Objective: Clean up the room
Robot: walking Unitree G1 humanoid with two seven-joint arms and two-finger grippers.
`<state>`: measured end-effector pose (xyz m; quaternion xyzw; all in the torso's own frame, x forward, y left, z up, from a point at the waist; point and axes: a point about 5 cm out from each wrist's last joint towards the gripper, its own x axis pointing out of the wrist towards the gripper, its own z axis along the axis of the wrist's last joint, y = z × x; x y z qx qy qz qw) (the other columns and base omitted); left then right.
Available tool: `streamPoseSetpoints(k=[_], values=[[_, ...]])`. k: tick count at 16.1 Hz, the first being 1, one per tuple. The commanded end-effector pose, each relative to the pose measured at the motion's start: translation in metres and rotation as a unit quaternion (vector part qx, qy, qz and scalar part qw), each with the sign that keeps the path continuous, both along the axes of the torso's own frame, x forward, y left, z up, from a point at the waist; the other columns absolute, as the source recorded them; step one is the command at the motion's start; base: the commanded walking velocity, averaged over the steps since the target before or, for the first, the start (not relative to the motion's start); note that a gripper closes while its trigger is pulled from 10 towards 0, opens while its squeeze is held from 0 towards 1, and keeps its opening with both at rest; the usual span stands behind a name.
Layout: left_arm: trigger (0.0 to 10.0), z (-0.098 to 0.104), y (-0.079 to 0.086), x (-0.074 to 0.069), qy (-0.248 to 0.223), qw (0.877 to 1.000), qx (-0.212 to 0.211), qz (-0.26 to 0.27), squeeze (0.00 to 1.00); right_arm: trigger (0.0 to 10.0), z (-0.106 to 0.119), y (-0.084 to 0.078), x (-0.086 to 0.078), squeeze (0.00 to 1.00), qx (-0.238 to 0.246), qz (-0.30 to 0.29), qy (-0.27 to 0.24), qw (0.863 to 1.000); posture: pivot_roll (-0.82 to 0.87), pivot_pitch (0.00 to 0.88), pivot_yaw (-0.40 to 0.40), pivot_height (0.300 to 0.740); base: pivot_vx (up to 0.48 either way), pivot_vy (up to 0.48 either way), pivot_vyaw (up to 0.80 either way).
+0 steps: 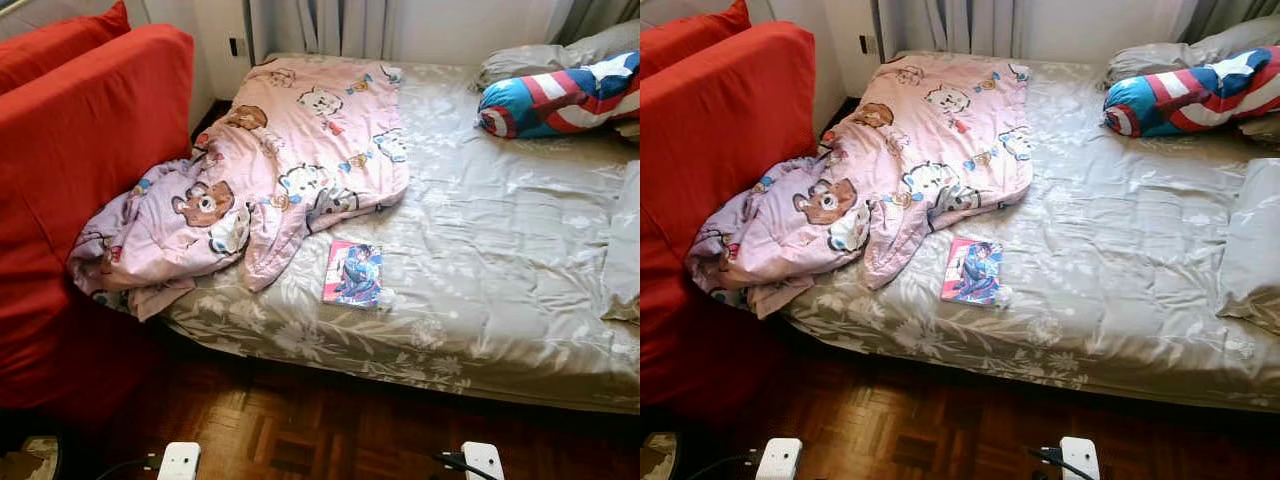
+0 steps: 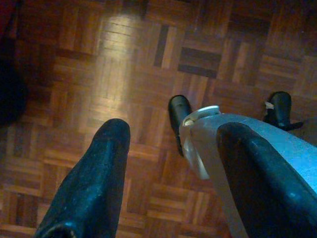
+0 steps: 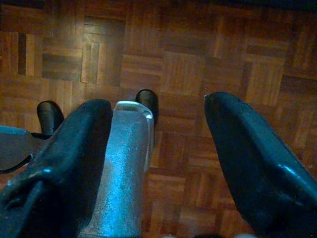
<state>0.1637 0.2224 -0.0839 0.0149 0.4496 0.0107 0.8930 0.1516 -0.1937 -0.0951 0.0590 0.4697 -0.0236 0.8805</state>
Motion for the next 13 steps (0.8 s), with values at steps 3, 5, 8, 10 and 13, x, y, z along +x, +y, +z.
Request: streamPoseSetpoints(k=[3, 5, 8, 10, 13], values=[[10.0, -0.0039, 0.0019, -0.0092, 0.019, 1.0, 0.003, 0.001, 0.0, 10.0, -0.0019, -0.001, -0.0058, 0.0, -0.003, 0.009, 0.006, 1.0, 0.0, 0.107, 0.001, 0.74, 0.0, 0.0, 0.15], [10.0, -0.0035, 0.0029, -0.0087, 0.018, 1.0, 0.005, 0.004, 0.0, 10.0, -0.0015, -0.0006, -0.005, 0.0, -0.003, 0.014, 0.003, 1.0, 0.0, 0.114, 0.001, 0.74, 0.0, 0.0, 0.8], [10.0, -0.0034, 0.003, -0.0085, 0.018, 1.0, 0.004, 0.006, 0.0, 10.0, -0.0014, 0.0, -0.0046, 0.0, -0.001, 0.02, 0.004, 1.0, 0.0, 0.117, -0.001, 0.74, 0.0, 0.0, 0.8], [10.0, -0.0037, 0.003, -0.009, 0.018, 1.0, 0.003, 0.008, 0.0, 10.0, -0.0014, 0.0006, -0.0044, 0.0, 0.004, 0.015, 0.003, 1.0, 0.0, 0.12, -0.001, 0.74, 0.0, 0.0, 0.75], [10.0, -0.004, 0.0029, -0.0099, 0.019, 1.0, 0.002, 0.009, 0.0, 10.0, -0.0018, 0.0003, -0.0052, 0.0, 0.008, 0.0, 0.003, 1.0, 0.0, 0.12, -0.001, 0.74, 0.0, 0.0, 0.0]])
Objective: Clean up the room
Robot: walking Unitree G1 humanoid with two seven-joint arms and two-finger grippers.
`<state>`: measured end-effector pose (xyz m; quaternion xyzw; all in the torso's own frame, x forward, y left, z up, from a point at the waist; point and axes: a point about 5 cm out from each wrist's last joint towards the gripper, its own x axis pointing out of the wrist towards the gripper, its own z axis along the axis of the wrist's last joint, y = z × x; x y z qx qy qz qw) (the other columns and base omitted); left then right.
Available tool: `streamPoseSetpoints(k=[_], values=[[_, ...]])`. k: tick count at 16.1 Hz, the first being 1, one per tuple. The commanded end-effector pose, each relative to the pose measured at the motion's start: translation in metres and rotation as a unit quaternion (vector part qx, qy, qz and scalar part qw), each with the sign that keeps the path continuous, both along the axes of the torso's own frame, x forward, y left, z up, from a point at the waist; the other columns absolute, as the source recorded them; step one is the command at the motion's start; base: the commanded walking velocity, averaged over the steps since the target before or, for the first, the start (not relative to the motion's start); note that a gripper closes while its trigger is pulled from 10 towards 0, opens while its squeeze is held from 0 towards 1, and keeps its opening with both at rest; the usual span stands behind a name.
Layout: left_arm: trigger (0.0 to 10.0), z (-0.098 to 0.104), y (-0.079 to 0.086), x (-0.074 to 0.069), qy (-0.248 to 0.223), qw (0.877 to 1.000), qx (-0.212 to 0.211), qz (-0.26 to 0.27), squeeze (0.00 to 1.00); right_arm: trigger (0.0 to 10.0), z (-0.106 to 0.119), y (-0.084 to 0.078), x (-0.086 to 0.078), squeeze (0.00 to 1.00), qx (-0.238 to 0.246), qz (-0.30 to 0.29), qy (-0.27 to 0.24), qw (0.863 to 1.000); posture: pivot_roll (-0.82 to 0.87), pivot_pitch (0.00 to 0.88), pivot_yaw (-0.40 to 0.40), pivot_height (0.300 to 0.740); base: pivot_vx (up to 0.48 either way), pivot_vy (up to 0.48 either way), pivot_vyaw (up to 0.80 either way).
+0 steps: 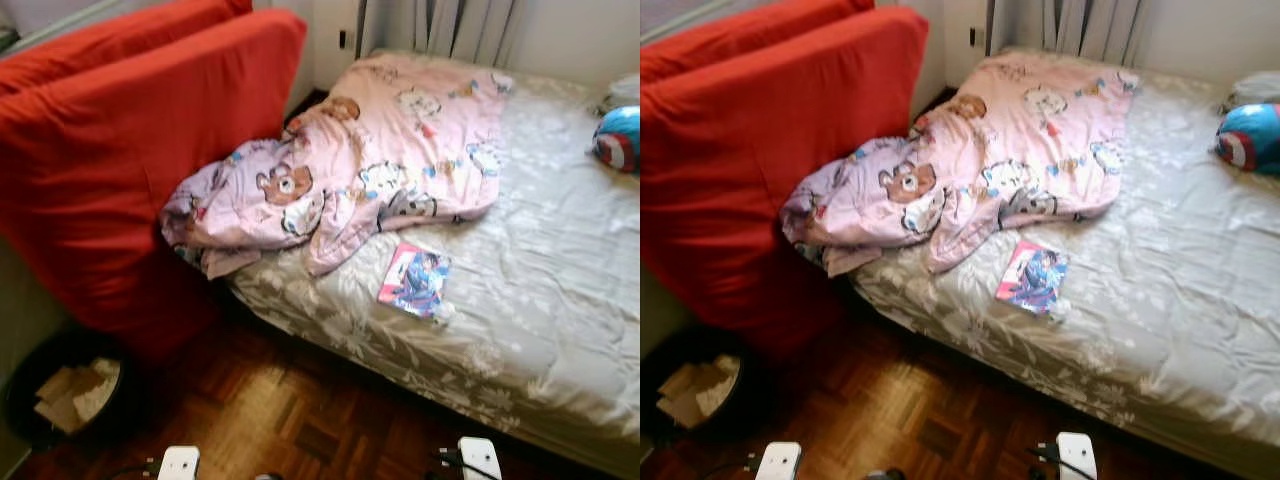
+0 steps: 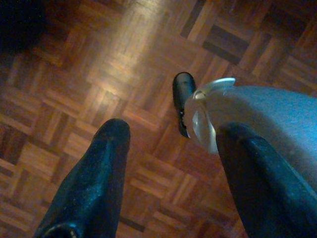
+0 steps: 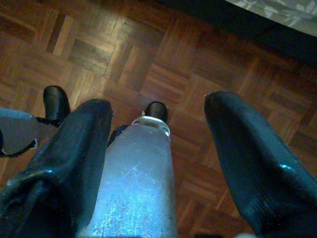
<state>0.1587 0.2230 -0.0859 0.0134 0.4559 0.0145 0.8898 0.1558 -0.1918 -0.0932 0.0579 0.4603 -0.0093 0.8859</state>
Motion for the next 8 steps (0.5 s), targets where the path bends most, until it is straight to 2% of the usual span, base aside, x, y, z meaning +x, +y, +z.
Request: streamPoseSetpoints(k=[1, 6, 8], values=[[10.0, -0.002, 0.0023, -0.0049, 0.012, 1.0, 0.002, 0.005, 0.0, 10.0, -0.0036, -0.0015, -0.0093, 0.0, 0.003, -0.014, 0.015, 1.0, 0.0, 0.123, -0.002, 0.74, 0.0, 0.0, 0.0], [10.0, -0.0021, 0.0016, -0.005, 0.011, 1.0, -0.001, 0.006, 0.0, 10.0, -0.0033, -0.0016, -0.0085, 0.0, -0.002, -0.005, 0.014, 1.0, 0.0, 0.125, -0.003, 0.74, 0.0, 0.0, 0.0], [10.0, -0.0022, 0.0016, -0.0051, 0.012, 1.0, -0.001, 0.006, 0.0, 10.0, -0.0034, -0.002, -0.0084, 0.0, -0.011, 0.009, 0.019, 1.0, 0.0, 0.126, -0.002, 0.74, 0.24, 0.0, 0.0]])
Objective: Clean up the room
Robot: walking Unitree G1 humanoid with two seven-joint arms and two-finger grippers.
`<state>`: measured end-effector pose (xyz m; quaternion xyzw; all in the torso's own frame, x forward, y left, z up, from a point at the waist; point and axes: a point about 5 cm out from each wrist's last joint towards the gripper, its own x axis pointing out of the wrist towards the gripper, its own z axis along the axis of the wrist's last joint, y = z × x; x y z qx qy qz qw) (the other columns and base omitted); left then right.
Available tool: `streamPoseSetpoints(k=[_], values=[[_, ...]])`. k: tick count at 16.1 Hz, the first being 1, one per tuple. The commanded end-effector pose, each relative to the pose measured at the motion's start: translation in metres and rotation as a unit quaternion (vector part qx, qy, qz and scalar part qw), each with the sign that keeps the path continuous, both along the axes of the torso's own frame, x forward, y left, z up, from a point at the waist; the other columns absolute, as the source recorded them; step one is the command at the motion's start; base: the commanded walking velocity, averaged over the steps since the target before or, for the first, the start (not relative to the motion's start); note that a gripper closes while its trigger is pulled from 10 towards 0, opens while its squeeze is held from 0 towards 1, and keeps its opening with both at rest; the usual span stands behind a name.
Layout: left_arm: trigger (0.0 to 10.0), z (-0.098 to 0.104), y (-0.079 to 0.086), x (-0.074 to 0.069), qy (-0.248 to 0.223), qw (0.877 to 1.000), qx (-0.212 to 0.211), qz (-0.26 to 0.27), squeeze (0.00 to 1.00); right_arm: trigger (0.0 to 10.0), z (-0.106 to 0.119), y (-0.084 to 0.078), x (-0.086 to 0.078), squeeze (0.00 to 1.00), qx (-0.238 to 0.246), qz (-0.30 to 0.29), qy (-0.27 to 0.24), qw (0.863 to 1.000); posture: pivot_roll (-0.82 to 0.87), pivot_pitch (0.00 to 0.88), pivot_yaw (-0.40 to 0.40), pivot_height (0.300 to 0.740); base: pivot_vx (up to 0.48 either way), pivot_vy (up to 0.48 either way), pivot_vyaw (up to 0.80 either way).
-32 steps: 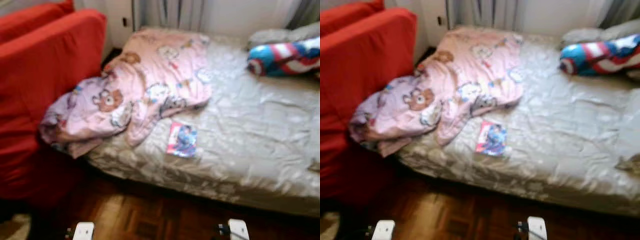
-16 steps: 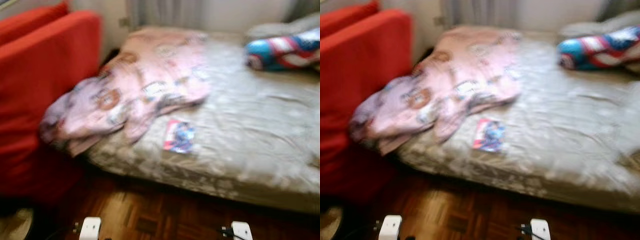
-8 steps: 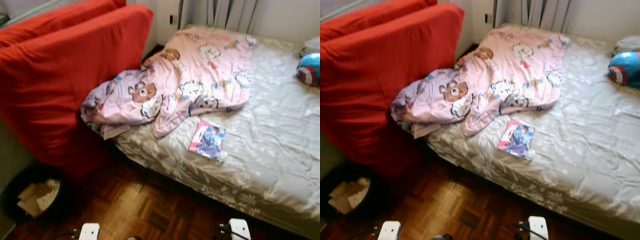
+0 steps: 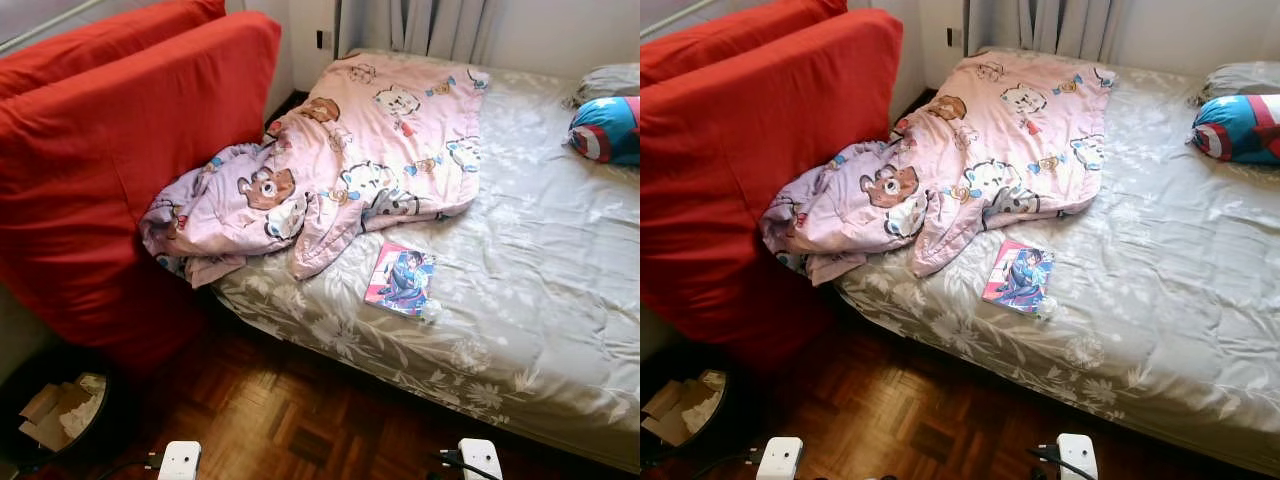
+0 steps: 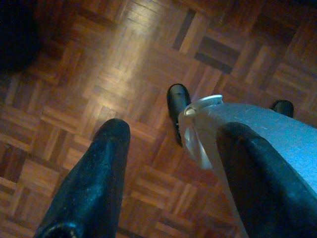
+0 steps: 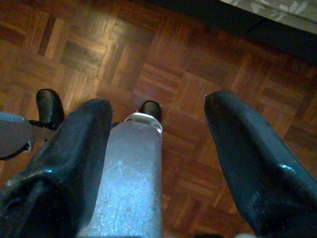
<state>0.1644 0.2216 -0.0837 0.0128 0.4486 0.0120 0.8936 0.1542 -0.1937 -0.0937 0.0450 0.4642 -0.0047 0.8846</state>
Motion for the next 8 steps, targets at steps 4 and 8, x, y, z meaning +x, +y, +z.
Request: streamPoseSetpoints(k=[4, 8], values=[[10.0, -0.0044, 0.0024, -0.0106, 0.02, 1.0, -0.001, 0.007, 0.0, 10.0, -0.0029, 0.0005, -0.0069, 0.0, 0.009, -0.022, 0.009, 1.0, 0.0, 0.127, -0.001, 0.74, 0.256, 0.0, 0.4], [10.0, -0.0042, 0.0023, -0.0102, 0.019, 1.0, -0.002, 0.007, 0.0, 10.0, -0.0028, 0.0007, -0.0067, 0.0, 0.011, -0.023, 0.008, 1.0, 0.0, 0.126, 0.0, 0.74, 0.29, 0.0, 0.0]])
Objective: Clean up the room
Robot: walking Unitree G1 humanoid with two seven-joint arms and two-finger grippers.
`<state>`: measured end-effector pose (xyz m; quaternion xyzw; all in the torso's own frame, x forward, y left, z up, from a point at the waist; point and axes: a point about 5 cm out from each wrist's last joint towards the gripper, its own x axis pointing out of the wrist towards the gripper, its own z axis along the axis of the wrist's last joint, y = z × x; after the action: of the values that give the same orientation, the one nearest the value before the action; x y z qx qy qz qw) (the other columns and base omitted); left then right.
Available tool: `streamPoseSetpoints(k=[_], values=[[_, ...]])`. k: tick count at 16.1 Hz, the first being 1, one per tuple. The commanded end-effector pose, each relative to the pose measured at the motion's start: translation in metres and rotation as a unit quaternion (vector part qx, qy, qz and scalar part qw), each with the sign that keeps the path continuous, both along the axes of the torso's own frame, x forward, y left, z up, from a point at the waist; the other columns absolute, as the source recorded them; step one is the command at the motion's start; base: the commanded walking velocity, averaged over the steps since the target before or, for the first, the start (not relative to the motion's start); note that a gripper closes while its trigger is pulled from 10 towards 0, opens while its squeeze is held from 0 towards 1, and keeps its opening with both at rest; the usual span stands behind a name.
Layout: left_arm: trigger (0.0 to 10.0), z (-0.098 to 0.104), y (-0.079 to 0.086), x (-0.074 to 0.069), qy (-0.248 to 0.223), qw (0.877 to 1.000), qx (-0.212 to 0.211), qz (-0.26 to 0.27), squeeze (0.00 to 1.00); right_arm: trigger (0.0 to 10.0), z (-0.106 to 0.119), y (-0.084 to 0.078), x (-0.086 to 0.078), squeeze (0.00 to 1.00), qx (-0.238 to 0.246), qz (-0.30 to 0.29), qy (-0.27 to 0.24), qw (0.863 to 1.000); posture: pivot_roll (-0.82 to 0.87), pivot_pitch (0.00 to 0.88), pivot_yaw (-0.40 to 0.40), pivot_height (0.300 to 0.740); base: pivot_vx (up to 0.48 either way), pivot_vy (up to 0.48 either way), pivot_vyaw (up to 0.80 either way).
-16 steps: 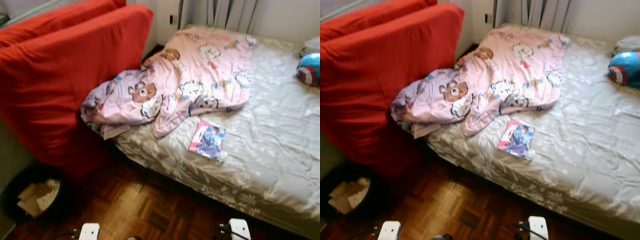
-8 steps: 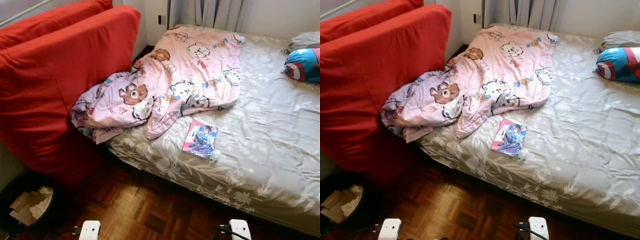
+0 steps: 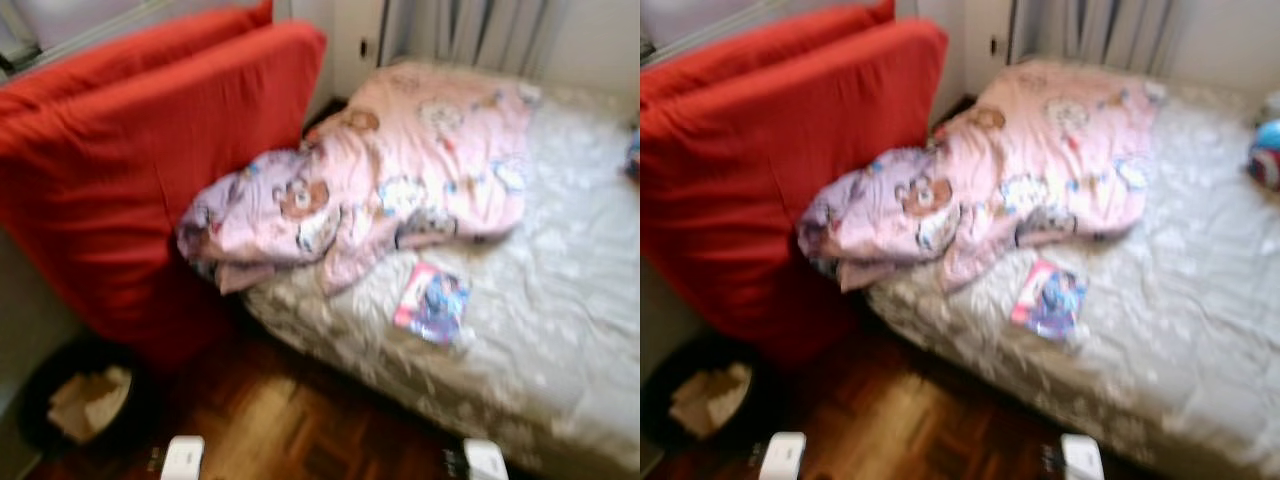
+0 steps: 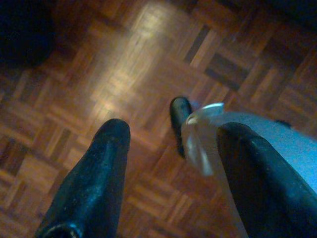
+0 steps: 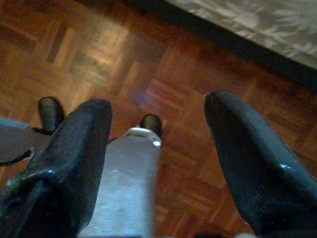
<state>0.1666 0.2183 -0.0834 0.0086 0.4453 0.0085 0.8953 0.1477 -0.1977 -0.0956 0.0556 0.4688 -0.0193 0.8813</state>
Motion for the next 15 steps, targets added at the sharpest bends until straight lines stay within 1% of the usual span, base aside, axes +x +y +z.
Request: streamPoseSetpoints(k=[1, 15], values=[[10.0, -0.0046, 0.0054, -0.0123, 0.022, 1.0, 0.003, 0.008, 0.0, 10.0, -0.0009, 0.0046, -0.0003, 0.0, 0.009, -0.007, 0.002, 1.0, 0.0, 0.126, 0.0, 0.74, 0.307, 0.0, 0.0], [10.0, -0.0045, 0.0061, -0.013, 0.021, 1.0, 0.004, 0.007, 0.0, 10.0, -0.0012, 0.0037, -0.0011, 0.0, 0.005, -0.015, 0.003, 1.0, 0.0, 0.127, 0.0, 0.74, 0.313, 0.0, 0.0]])
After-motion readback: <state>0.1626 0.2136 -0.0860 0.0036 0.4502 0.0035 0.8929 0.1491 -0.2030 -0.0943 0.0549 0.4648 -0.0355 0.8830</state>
